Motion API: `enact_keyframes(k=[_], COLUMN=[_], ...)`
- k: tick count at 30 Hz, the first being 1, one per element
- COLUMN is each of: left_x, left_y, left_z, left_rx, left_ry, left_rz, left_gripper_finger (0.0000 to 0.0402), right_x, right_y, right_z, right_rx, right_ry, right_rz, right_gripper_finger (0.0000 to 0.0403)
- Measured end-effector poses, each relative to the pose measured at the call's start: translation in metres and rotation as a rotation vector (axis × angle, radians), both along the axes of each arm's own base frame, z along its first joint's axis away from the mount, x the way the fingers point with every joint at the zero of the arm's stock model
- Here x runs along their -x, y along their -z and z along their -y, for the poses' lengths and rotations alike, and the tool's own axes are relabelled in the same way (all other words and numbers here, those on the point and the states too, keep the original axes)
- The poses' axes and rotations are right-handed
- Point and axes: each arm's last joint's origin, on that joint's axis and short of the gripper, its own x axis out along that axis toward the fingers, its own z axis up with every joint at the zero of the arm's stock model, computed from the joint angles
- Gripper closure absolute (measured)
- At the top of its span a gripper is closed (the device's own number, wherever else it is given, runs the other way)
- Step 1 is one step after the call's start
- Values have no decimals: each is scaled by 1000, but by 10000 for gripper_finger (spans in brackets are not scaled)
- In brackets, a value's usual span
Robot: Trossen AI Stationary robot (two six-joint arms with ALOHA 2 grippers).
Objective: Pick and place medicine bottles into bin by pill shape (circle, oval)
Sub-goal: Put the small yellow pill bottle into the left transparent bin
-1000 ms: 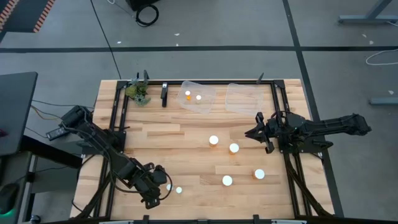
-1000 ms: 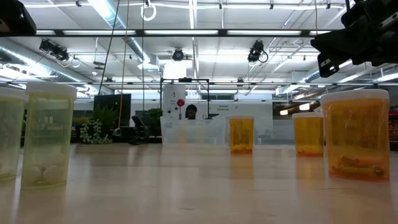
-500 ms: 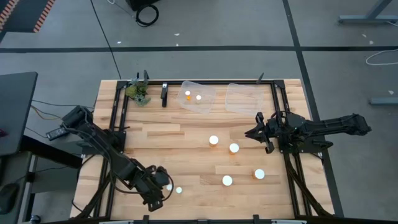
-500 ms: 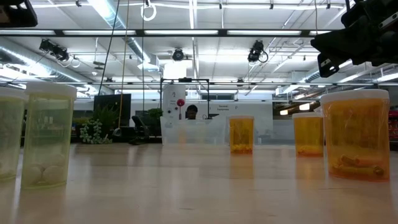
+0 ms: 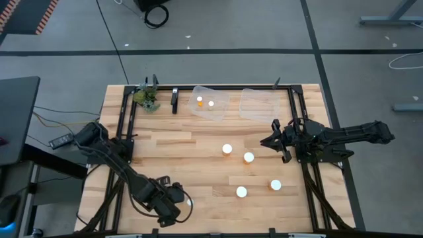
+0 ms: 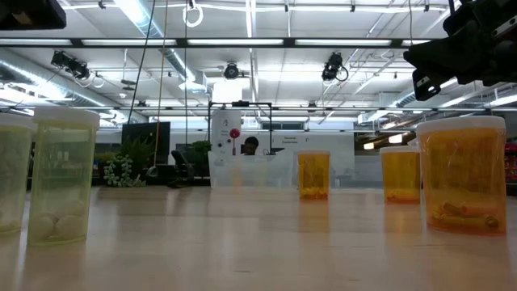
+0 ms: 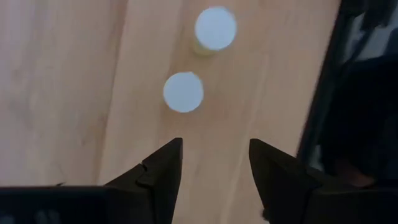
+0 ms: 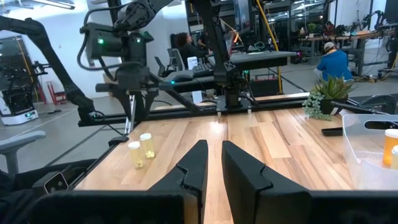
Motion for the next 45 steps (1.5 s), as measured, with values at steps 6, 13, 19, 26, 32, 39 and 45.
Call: enact_keyframes(k=[6, 13, 19, 26, 32, 39, 45], left_x=[0, -7, -14, -22, -24, -24, -24], left_y=[19, 41, 51, 50, 49, 49, 49], left_z=[3, 4, 3, 4, 5, 5, 5], left_rx=[-89, -152, -217, -212, -227, -227, -227], left_ry=[71, 124, 144, 169, 190, 190, 190], left_rz=[-66, -111, -81, -7, 30, 29, 29], left_gripper_finger=[179, 169, 181, 198, 206, 226, 251], right_x=[0, 0, 0, 0, 0, 0, 0], right_y=[0, 0, 0, 0, 0, 0, 0], right_z=[0, 0, 0, 0, 0, 0, 0], right_rx=[0, 0, 0, 0, 0, 0, 0], right_ry=[0, 0, 0, 0, 0, 0, 0], right_rz=[0, 1, 0, 0, 1, 1, 1], right_gripper_finger=[349, 349, 349, 349, 349, 349, 349])
